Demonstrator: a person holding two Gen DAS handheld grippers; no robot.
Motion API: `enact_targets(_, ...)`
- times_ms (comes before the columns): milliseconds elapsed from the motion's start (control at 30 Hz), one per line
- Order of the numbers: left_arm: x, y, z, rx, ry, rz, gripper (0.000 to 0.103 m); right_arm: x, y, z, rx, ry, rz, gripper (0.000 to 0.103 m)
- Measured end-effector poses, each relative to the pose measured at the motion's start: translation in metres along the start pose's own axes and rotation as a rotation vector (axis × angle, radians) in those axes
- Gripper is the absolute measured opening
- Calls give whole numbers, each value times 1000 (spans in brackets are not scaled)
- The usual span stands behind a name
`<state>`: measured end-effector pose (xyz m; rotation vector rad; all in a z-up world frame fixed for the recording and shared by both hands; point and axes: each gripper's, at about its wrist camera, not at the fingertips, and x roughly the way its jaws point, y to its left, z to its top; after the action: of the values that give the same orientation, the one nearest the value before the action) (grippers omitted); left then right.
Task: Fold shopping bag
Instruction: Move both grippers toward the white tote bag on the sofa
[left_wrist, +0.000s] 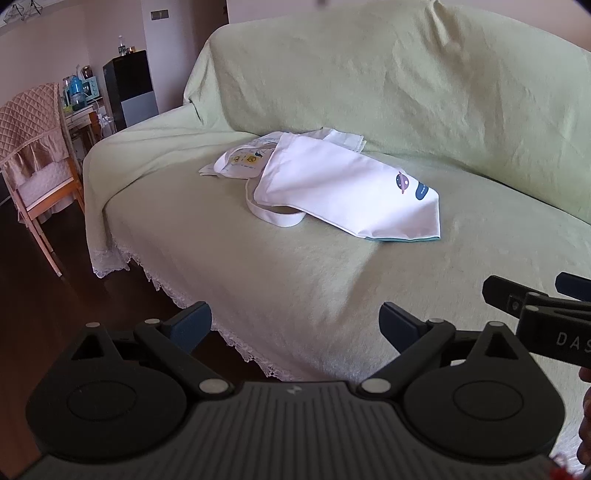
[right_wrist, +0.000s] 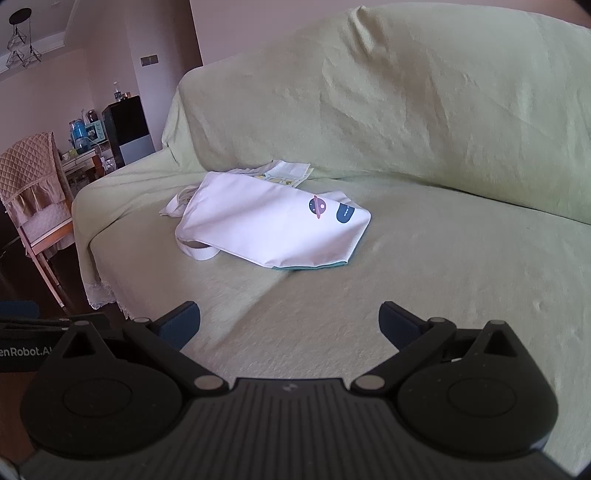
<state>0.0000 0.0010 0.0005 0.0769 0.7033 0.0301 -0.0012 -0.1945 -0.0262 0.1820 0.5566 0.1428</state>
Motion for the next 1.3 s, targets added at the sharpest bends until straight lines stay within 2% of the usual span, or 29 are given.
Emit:
enact_targets(67,0,2,1,2,-3,6,98,-2,4,-2,3,-1,3,102)
enact_targets(300,-4,2,0,-1,-15,21,98,2,-18,6,-3,2,7,102)
enact_targets(733,-3,-21,-2,-30,-25,34,98,5,-10,5,-13,1,-11,102)
enact_targets(1300,4,-13,0,-60,-28,17,98,10,-7,10,-17,-3,-19,102)
